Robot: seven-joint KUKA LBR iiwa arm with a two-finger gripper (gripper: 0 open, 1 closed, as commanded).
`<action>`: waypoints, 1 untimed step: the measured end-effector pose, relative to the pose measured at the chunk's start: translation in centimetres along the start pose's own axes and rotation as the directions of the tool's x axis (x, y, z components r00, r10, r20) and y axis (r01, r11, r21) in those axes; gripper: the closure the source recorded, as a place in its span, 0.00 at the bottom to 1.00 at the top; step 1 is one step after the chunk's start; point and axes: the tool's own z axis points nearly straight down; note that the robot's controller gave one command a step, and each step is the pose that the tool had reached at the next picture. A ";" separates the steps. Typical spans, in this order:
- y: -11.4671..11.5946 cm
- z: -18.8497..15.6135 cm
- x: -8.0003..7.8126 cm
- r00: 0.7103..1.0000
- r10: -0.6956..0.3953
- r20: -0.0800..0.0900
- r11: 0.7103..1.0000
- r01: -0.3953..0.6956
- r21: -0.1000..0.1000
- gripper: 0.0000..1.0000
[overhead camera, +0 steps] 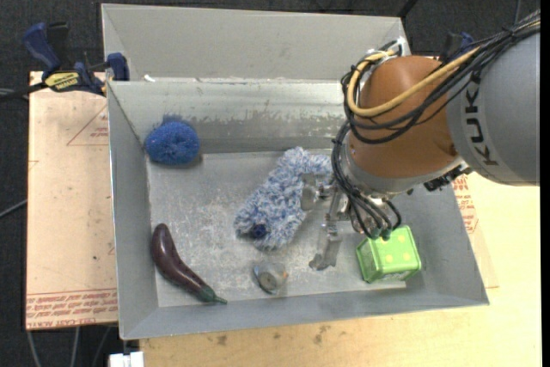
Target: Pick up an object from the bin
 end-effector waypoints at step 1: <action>0.0 -0.4 -0.2 1.000 0.001 0.008 1.000 -0.001 0.000 0.00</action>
Offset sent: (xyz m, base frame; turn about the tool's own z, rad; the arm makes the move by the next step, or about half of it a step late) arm 0.0635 0.0147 -0.1191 -0.0235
